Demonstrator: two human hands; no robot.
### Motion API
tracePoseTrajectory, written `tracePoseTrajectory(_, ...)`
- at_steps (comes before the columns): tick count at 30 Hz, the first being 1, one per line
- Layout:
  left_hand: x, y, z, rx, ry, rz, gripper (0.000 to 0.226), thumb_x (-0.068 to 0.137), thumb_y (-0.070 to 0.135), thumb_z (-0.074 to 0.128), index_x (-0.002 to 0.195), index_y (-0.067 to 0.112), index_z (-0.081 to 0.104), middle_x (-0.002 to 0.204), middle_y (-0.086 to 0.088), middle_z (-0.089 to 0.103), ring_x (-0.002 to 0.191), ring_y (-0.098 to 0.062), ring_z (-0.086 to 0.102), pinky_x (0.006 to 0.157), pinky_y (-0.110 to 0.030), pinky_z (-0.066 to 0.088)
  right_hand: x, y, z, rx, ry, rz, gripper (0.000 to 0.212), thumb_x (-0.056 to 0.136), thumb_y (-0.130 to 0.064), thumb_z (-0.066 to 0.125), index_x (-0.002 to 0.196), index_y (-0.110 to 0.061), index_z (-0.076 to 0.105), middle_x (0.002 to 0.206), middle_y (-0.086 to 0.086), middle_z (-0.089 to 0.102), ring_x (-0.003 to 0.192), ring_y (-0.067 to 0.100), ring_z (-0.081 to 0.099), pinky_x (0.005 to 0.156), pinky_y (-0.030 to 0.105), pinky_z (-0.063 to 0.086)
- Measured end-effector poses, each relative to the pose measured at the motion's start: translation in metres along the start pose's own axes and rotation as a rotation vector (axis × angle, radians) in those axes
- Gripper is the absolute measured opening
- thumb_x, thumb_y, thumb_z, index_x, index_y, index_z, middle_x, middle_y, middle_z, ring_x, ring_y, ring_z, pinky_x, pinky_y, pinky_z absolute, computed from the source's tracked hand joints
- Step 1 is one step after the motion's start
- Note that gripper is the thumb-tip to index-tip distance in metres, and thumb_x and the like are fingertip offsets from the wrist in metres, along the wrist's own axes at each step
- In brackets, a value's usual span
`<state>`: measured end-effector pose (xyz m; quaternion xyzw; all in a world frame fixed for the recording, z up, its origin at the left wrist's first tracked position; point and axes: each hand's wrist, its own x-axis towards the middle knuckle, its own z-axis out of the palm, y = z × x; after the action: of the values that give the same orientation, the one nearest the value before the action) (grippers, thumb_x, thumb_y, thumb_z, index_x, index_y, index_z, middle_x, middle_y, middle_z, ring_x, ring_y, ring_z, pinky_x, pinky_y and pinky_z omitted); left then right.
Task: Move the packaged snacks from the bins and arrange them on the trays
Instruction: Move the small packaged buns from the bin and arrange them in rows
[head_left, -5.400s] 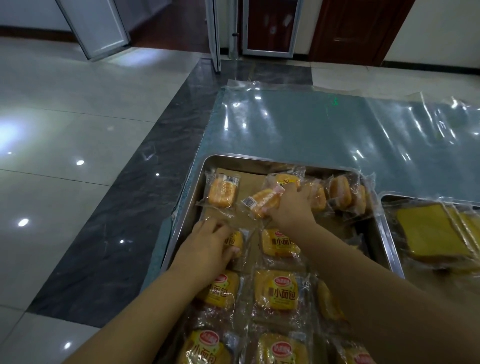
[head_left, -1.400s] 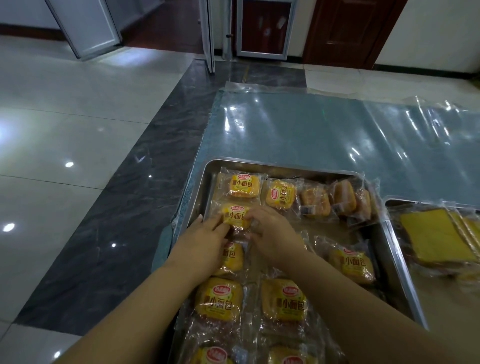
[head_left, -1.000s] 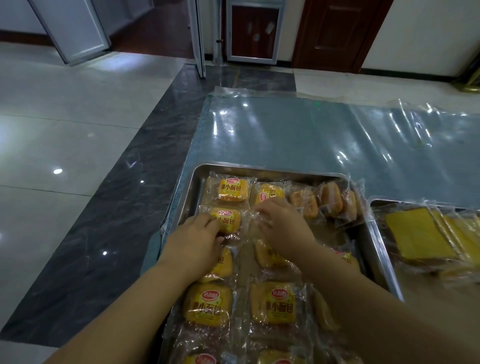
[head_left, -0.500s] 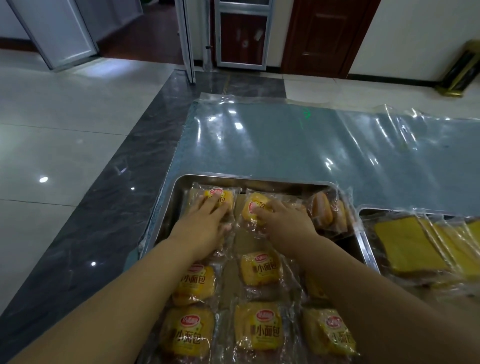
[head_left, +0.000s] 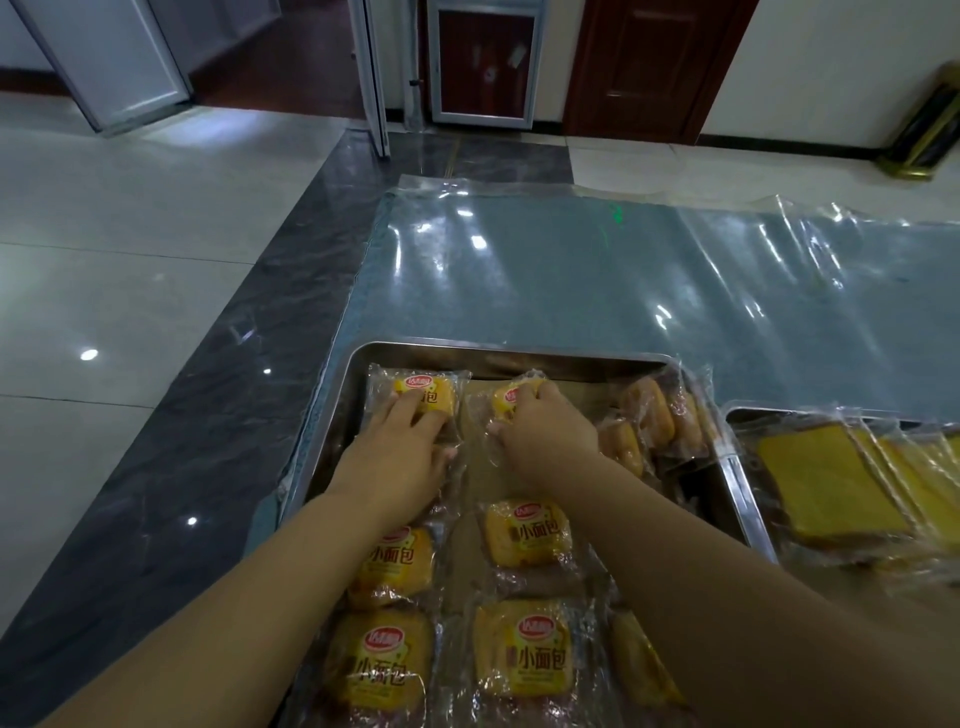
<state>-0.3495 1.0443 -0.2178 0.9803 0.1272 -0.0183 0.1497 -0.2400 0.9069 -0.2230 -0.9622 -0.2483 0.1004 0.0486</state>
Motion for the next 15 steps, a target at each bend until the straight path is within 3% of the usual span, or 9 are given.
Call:
tracePoseTrajectory(6, -0.009, 0.002, 0.002, -0.007, 0.026, 0.014, 0.047, 0.092, 0.044, 0.047, 0.135, 0.030, 0.038, 0.150, 0.001, 0.024, 0.139, -0.021, 0.021, 0.108, -0.042, 0.035, 0.004, 0.001, -0.009, 0.332, -0.069, 0.032, 0.046, 0.090, -0.018, 0.055, 0.133, -0.010, 0.040, 0.118, 0.010, 0.054, 0.100, 0.022, 0.055, 0.081, 0.031, 0.048)
tracePoseTrajectory(8, -0.010, 0.003, 0.001, -0.004, 0.043, 0.033, 0.045, 0.091, 0.043, 0.048, 0.133, 0.029, 0.041, 0.147, 0.001, 0.027, 0.138, -0.021, 0.022, 0.108, -0.041, 0.035, -0.002, 0.004, -0.012, 0.430, -0.081, 0.008, 0.046, 0.091, -0.017, 0.055, 0.134, -0.012, 0.040, 0.110, 0.007, 0.057, 0.097, 0.019, 0.056, 0.080, 0.030, 0.050)
tracePoseTrajectory(10, -0.011, 0.007, 0.001, 0.020, 0.074, 0.068, 0.044, 0.091, 0.044, 0.048, 0.132, 0.027, 0.044, 0.143, 0.001, 0.033, 0.135, -0.020, 0.022, 0.109, -0.038, 0.030, -0.015, 0.008, -0.015, 0.456, -0.060, -0.039, 0.049, 0.091, -0.021, 0.057, 0.136, -0.018, 0.040, 0.117, 0.004, 0.058, 0.103, 0.018, 0.055, 0.085, 0.032, 0.050)
tracePoseTrajectory(15, -0.018, 0.033, 0.003, 0.058, 0.064, 0.078, 0.047, 0.089, 0.055, 0.039, 0.130, 0.033, 0.045, 0.130, 0.006, 0.043, 0.121, -0.019, 0.027, 0.099, -0.038, 0.030, -0.052, 0.039, -0.027, 0.211, 0.302, -0.083, 0.028, 0.088, -0.023, 0.055, 0.117, -0.020, 0.055, 0.117, 0.001, 0.058, 0.104, 0.017, 0.052, 0.082, 0.030, 0.045)
